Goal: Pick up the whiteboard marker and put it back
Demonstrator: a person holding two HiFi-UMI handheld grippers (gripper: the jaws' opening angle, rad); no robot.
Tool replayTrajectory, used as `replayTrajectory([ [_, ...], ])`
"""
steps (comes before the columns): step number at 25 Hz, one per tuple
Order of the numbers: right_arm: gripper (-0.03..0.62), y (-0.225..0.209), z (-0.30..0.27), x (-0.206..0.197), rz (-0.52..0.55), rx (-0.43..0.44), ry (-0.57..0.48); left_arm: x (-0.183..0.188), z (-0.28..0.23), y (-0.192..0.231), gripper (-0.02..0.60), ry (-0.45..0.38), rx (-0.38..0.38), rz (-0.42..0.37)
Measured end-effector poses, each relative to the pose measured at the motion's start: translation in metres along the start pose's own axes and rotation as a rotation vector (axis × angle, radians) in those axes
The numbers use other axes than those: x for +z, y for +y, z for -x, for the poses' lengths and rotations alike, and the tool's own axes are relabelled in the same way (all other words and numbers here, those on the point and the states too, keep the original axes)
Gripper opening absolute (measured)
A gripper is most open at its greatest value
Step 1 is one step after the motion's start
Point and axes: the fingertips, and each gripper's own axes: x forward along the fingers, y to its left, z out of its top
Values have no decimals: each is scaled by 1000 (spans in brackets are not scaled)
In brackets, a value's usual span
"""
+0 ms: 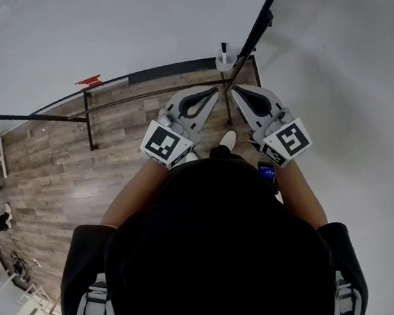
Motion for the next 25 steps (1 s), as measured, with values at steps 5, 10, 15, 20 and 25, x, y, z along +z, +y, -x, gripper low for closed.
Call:
replayTrajectory([
  [5,2,-34,-6,1,1,30,-7,1,-31,17,3,12,40,-14],
  [10,2,-63,-11,4,-4,69,-10,1,-55,30,3,34,86,-19],
  [15,2,-92,-13,2,-3,115,-7,1,-81,41,3,10,123,-17],
  [20,2,-115,-17,-3,-5,156,8,0,-95,58,3,19,181,-31],
  [25,2,-137,-28,-21,-28,148,77,-8,-105,74,3,25,221,-52],
])
